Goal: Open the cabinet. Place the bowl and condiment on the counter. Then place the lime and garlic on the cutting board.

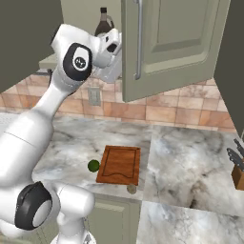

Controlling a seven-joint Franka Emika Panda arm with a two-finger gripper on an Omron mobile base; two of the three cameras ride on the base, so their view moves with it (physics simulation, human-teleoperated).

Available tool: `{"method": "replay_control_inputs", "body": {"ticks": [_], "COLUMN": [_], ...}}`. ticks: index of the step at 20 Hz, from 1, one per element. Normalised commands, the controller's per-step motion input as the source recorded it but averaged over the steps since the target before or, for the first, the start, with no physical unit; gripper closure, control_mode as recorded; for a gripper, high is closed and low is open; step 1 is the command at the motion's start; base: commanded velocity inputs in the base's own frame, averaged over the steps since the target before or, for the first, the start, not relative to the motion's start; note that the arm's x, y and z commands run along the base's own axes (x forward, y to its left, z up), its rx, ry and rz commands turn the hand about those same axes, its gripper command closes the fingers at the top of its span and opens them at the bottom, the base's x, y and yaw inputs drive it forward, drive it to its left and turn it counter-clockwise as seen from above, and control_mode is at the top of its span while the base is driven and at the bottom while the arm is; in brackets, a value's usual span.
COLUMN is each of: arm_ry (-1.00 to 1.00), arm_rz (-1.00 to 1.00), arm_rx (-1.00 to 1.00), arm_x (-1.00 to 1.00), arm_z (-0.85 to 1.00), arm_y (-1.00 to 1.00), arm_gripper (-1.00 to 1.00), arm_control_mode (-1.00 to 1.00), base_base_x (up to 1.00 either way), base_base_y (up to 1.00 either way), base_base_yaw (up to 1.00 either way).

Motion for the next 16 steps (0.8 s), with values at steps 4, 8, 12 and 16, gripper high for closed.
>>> {"method": "replay_control_inputs", "body": {"ticks": [4,8,12,16], "arm_ry": [0.00,0.00,0.00,-0.12], "arm_rz": [-0.57,-0.52,-0.38,-0.16], "arm_rx": [0.00,0.00,0.05,0.16], "arm_x": [-0.60,-0.36,-0.35,-0.58], "arm_z": [0.00,0.00,0.01,0.02], "arm_y": [-0.51,-0.84,-1.00,-0.82], "arm_gripper": [-1.00,-1.00,-1.00,-1.00], "arm_control_mode": [-1.00,-1.00,-1.00,-1.00], "base_base_x": [0.00,0.00,0.00,0.00], "base_base_y": [0.00,0.00,0.00,0.00], "base_base_yaw": [0.00,0.00,0.00,0.00]}}
